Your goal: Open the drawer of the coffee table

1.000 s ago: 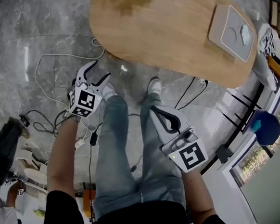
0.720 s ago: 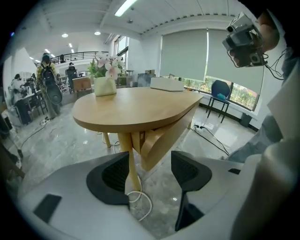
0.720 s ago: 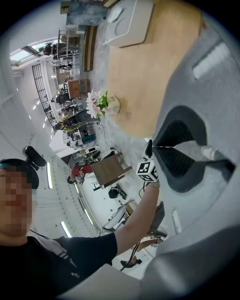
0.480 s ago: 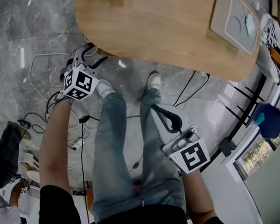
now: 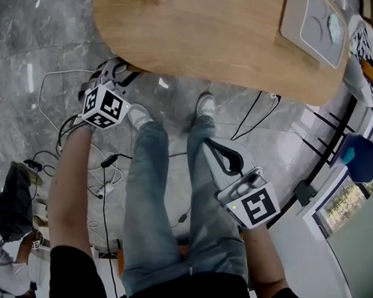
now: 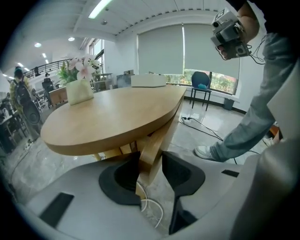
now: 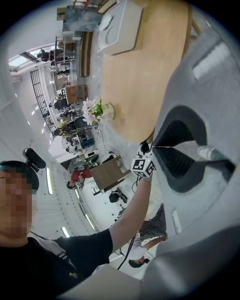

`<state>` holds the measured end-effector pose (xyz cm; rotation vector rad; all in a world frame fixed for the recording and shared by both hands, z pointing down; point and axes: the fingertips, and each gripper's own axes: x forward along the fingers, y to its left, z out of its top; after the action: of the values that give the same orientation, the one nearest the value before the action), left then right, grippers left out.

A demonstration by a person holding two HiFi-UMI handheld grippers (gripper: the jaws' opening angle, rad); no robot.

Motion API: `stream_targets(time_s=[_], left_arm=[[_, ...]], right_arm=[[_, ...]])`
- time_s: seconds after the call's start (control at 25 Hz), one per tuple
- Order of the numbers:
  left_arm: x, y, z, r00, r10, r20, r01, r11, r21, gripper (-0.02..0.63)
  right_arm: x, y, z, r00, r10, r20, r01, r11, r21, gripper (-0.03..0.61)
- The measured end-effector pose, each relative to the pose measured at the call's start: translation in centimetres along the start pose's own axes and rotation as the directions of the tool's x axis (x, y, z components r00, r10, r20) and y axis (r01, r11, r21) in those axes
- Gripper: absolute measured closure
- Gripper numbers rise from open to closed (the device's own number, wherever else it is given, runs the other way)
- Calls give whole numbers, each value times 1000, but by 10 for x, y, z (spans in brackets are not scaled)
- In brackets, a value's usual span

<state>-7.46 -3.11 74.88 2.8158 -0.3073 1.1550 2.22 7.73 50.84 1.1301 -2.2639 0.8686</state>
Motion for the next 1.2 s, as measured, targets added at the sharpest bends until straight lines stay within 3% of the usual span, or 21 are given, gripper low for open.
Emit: stream_targets(time_s=[0.48, 0.72, 1.2], left_arm=[[-3, -3, -2, 998, -51, -30, 54, 994, 100, 486], [-11, -16, -3, 992, -113, -55, 122, 974, 191, 506], [-28, -41, 2, 988, -134, -72, 147, 968, 204, 514]], right_arm=[[-4, 1, -5, 1000, -13, 0, 13, 1000, -3, 578], [-9, 6, -8, 1000, -13, 2, 13, 1000, -7, 578], [-17, 16, -17, 1000, 0, 2, 0, 1000, -8, 578]])
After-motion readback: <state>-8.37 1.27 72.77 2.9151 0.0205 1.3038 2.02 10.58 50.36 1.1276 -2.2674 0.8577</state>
